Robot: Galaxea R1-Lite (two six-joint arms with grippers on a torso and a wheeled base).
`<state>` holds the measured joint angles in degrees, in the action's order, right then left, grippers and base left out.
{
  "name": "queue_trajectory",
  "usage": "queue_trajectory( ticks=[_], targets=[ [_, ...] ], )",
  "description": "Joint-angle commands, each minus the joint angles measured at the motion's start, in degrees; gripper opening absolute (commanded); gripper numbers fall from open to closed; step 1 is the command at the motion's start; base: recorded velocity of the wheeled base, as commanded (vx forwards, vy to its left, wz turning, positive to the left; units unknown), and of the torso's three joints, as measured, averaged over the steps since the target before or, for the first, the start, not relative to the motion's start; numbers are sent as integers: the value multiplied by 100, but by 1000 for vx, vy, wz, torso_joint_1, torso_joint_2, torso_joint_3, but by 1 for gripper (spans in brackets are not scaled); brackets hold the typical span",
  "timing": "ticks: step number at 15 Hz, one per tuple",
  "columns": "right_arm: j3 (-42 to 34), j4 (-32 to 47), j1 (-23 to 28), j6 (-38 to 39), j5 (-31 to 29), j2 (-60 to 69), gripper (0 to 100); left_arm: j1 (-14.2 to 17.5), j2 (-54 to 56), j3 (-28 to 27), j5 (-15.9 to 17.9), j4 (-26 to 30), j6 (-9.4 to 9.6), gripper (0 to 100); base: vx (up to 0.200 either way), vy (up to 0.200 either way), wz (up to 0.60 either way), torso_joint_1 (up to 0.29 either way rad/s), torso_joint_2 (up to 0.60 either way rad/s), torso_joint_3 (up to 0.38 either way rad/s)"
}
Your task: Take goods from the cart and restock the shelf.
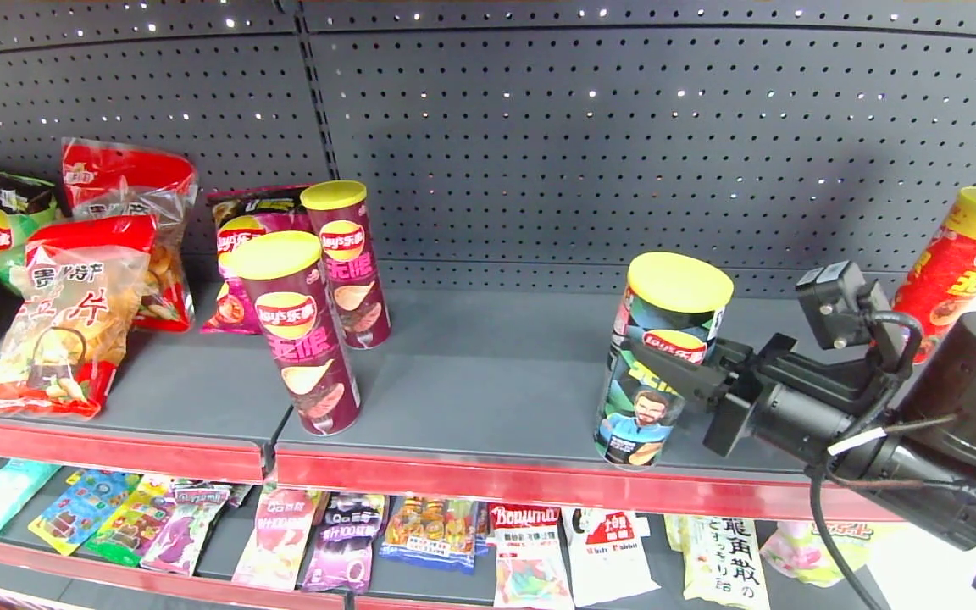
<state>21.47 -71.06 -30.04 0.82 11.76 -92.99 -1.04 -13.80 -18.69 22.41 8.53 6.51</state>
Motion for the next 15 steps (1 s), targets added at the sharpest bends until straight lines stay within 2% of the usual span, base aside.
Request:
queue_trajectory(
  ticks=[1,13,14,15],
  targets=[
    [-20,4,-81,-3,-34,-9,0,-2,0,-3,1,8,-1,0,0,0,0,0,0,0],
    [-134,22,-125,-38,-139,-44,0,-2,0,6,1,8,-1,0,0,0,0,0,0,0],
    [-143,22,-125,-38,-139,-44,100,-2,0,6,1,8,-1,0,0,0,0,0,0,0],
    [-108,22,-125,-20,-139,-44,100,-2,0,6,1,8,-1,0,0,0,0,0,0,0]
  ],
)
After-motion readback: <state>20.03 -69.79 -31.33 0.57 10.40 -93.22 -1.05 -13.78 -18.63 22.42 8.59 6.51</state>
